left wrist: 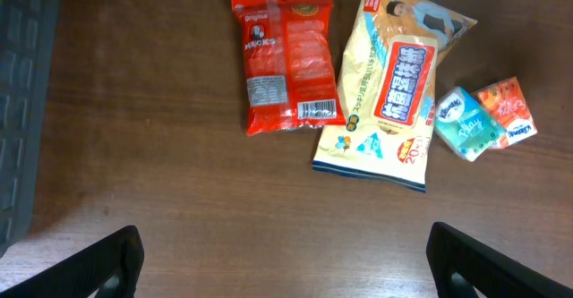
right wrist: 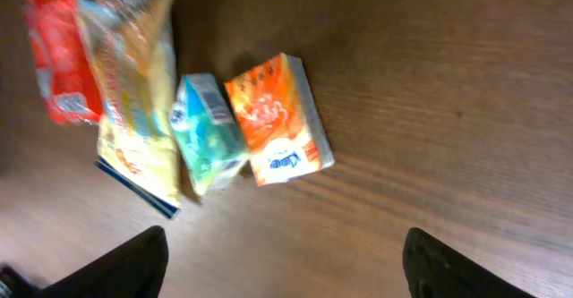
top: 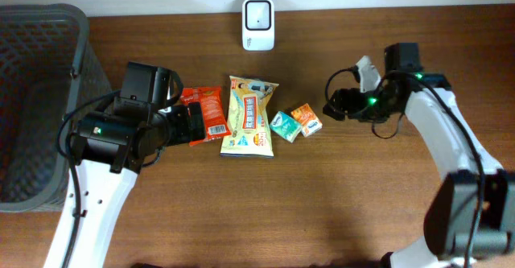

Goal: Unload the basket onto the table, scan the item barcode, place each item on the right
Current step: 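Reach the right gripper to the orange tissue pack and grasp it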

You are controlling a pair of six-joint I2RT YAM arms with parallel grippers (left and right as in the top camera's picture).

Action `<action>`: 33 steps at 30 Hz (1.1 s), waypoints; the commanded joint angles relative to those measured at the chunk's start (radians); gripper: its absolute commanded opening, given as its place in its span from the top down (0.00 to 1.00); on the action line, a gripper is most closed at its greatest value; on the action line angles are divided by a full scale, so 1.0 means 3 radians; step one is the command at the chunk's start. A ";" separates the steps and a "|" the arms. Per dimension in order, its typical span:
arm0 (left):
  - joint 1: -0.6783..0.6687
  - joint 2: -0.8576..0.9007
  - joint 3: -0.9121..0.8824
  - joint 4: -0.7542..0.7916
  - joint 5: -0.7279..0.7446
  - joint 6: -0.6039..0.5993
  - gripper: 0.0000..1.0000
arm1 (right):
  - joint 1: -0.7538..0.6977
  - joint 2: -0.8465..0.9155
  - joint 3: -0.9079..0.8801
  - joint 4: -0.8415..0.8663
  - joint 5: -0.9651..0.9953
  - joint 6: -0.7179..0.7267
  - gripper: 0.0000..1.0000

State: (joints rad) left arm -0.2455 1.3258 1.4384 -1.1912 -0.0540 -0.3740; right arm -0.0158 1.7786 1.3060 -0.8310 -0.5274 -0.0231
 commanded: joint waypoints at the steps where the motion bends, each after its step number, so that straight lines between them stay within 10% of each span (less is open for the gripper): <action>1: 0.0009 -0.0019 0.0039 0.0000 -0.0022 0.0029 0.01 | 0.0081 0.0411 0.0047 0.0253 -0.0299 -0.0486 0.18; 17: 0.0009 -0.0019 0.0039 0.0000 -0.0022 0.0029 0.01 | 0.0421 0.0891 0.0042 0.0903 0.0305 -0.0332 0.38; 21: 0.0009 -0.0019 0.0039 0.0000 -0.0022 0.0031 0.01 | 0.0423 0.0963 0.0042 0.0825 0.0301 -0.0331 0.65; 23: 0.0009 -0.0019 0.0039 0.0000 -0.0023 0.0029 0.01 | 0.0421 0.0961 0.0043 0.0800 0.0277 -0.0196 0.96; 33: 0.0009 -0.0019 0.0039 0.0000 -0.0023 0.0029 0.01 | 0.0145 0.0955 0.0937 -0.0189 -0.1546 0.0179 0.96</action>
State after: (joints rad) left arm -0.2455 1.3258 1.4384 -1.1900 -0.0540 -0.3740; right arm 0.0635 2.0644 1.5208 -0.8646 -0.7536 0.0143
